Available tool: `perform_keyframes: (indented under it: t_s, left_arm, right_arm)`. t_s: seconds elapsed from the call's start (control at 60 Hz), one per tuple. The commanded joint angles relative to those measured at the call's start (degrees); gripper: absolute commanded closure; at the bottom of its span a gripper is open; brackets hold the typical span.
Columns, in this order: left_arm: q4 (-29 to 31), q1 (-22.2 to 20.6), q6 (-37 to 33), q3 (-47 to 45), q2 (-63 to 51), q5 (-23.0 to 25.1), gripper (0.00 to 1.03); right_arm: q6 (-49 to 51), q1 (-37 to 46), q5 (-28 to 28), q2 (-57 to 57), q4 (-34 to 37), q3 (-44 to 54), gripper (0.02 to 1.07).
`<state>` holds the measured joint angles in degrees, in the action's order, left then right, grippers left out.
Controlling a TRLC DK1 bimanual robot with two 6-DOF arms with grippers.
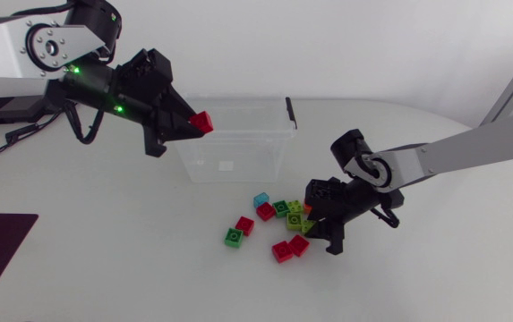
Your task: Pick up the duplo bricks and place them in the container
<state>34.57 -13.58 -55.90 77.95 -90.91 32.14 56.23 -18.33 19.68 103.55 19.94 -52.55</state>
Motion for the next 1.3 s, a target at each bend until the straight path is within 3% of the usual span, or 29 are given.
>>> perform_keyframes:
  t_s: [0.0, 0.15, 0.367, 0.433, 0.567, 0.733, 0.817, 0.967, 1.183, 1.283]
  left_arm:
    - [-3.9, 0.4, 6.9, 1.3, -2.3, 0.4, 0.62]
    - [-12.5, 0.0, 14.2, 1.1, -4.4, -3.9, 0.61]
    - [-18.0, -0.8, 21.4, 5.1, -10.6, -10.4, 0.58]
    - [-19.4, -1.2, 23.6, 6.6, -12.7, -13.1, 0.48]
    - [-26.3, -1.5, 27.9, 5.5, -14.0, -17.9, 0.09]
    - [-31.1, -1.3, 29.3, -1.7, -7.3, -17.7, 0.05]
    - [-30.7, -1.4, 28.0, -6.3, -2.0, -14.7, 0.05]
    - [-23.3, -3.5, 21.7, -13.7, 6.4, -9.6, 0.06]
    - [-10.4, -7.1, 20.0, -15.8, 8.6, -9.7, 0.06]
    - [-7.2, -10.0, 23.7, -16.0, 7.9, -11.4, 0.08]
  right_arm:
    - [2.0, -0.1, -0.2, -1.1, 1.8, 0.7, 0.82]
    - [2.3, 0.2, -0.5, -5.1, 4.6, 2.0, 0.83]
    - [0.6, 0.7, -1.0, -16.5, 12.3, 0.0, 0.83]
    - [-0.3, 0.2, -1.0, -18.6, 13.9, -1.4, 0.83]
    - [-4.0, -1.6, -1.0, -21.6, 15.8, -5.6, 0.83]
    - [-9.3, -2.3, -1.0, -20.8, 14.6, -12.9, 0.83]
    - [-11.7, -2.3, -1.0, -18.5, 13.4, -17.5, 0.83]
    - [-14.6, -2.4, -1.1, -14.1, 11.4, -24.1, 0.83]
    - [-17.7, -4.5, -2.1, -6.6, 9.2, -33.1, 0.83]
    - [-18.6, -5.3, -2.3, -2.4, 9.1, -37.2, 0.83]
